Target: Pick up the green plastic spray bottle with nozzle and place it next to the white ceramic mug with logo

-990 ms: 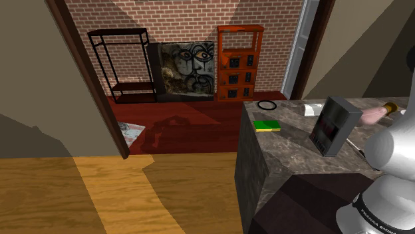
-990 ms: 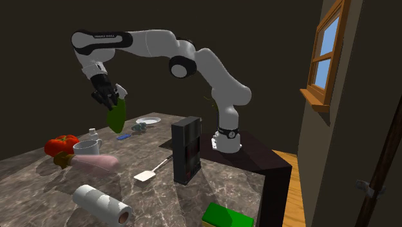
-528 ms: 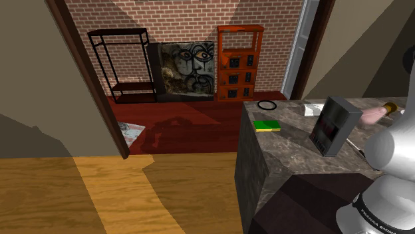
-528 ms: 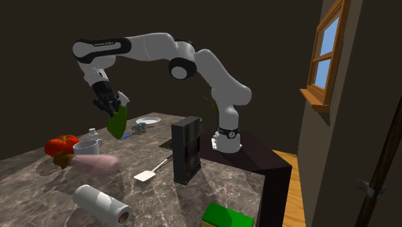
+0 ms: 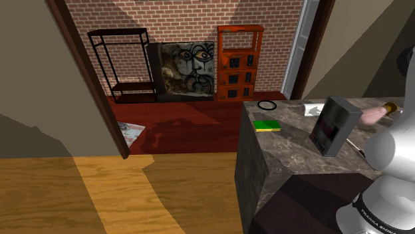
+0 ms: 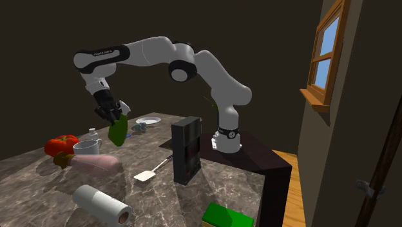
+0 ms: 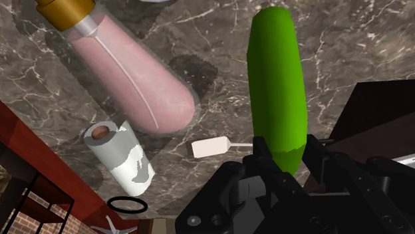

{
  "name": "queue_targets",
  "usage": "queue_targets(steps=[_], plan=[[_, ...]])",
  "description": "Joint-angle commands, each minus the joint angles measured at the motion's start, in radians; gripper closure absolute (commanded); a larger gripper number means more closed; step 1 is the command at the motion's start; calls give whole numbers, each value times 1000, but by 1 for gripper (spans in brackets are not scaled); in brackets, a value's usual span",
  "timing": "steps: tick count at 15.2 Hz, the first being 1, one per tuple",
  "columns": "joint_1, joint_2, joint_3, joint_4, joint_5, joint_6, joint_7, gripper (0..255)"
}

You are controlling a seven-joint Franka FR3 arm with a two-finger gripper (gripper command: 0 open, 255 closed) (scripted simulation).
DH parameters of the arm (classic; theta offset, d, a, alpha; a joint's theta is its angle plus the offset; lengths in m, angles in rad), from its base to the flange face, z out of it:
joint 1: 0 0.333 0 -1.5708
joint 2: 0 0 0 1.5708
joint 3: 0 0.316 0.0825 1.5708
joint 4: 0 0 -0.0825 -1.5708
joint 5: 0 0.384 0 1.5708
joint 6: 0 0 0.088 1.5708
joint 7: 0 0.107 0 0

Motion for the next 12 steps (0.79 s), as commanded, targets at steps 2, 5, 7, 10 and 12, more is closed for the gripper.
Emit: queue_targets(steps=[2,5,7,10,12], plan=[[6,13,5,-24,7,28,-12,255],[9,28,12,-43,15,55,-23,255],[11,39,17,-54,21,72,-30,255],[12,58,26,-71,32,100,-41,255],[12,58,26,-71,32,100,-41,255]])
